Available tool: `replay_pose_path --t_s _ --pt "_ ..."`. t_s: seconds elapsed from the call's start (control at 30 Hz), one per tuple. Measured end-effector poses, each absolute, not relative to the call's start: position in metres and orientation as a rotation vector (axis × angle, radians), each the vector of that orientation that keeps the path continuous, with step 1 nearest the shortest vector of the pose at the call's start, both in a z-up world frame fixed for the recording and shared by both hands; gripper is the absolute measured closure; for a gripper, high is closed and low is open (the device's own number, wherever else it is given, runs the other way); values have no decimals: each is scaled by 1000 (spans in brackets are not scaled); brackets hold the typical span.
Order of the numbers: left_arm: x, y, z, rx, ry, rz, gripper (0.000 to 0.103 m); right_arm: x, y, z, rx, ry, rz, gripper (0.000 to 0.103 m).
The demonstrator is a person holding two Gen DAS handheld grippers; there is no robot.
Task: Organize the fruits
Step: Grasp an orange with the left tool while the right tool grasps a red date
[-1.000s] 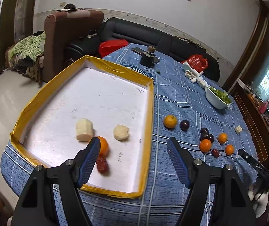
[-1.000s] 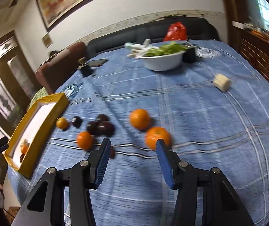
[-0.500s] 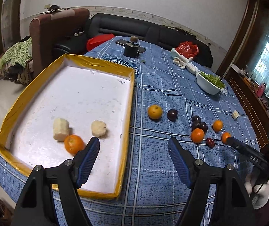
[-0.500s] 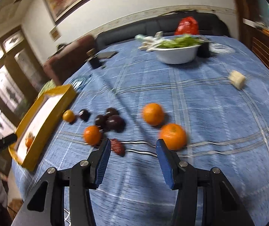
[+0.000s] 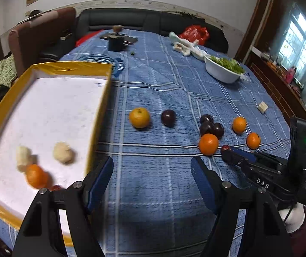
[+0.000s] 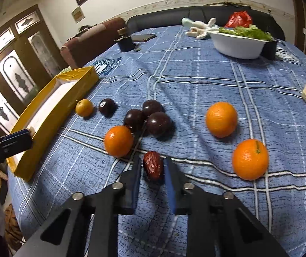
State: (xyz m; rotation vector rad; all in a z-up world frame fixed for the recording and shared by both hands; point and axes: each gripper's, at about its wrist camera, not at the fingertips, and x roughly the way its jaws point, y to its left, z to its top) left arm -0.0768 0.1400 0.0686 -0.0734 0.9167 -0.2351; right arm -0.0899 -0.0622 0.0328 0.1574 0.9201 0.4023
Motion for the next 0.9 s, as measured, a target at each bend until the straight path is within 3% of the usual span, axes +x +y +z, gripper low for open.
replay_pose_path --t_s 0.6,0.67,0.7,0.73,0.9 --pt "-33 44 29 62 950 -408 30 -86 -114 42 358 860 302 82" --pt "-32 39 21 70 965 -415 42 -85 -115 41 364 865 305 82" --pt "-33 37 17 78 972 -411 67 -86 -115 41 362 866 307 82" --pt "-36 36 18 96 952 -395 75 -85 -115 42 359 866 307 82" --pt "-42 51 26 42 943 -371 75 -85 -114 40 351 870 308 82"
